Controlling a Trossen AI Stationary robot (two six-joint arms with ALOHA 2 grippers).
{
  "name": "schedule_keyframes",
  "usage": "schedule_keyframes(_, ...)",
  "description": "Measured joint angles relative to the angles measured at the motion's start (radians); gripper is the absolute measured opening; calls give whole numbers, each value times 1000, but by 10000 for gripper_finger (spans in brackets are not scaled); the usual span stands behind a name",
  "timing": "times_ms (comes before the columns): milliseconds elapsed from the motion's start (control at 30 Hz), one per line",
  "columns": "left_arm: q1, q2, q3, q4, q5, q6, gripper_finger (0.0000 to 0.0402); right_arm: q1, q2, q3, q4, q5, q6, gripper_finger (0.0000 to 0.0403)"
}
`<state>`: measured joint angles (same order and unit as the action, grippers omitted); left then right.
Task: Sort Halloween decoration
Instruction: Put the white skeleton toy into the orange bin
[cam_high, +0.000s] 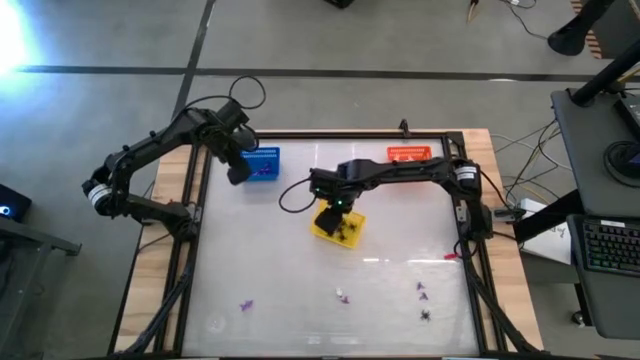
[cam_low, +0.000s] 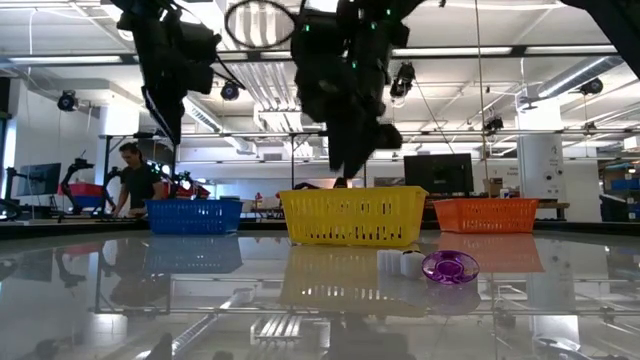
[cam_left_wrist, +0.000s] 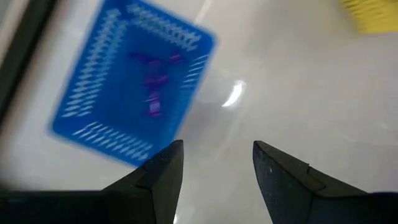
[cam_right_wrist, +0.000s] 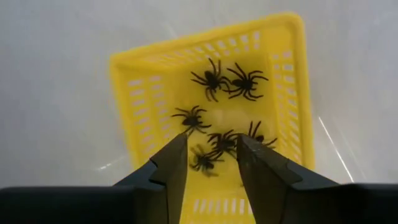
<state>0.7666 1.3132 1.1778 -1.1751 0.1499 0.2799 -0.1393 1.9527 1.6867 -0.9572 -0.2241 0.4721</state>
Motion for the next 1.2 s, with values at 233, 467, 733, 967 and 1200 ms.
schedule_keyframes(233, -18, -3, -2, -8, 95, -11, 176, 16, -49, 155, -173, 93, 0, 144)
schedule_keyframes(467, -125, -27, -36, -20, 96, -38, 176, 26, -88, 333, -425, 336, 72, 145)
schedule_keyframes(733, -294, -27, -90, 70, 96, -90, 176, 33, -138, 460, -563, 493, 167, 146)
schedule_keyframes(967, -419, -27, -92, 80, 42, -143, 176, 32, -181, 480, -613, 575, 179, 146)
schedule_keyframes(1200, -563, -26, -93, 139, -52, -171, 176, 30, -230, 453, -615, 592, 158, 146)
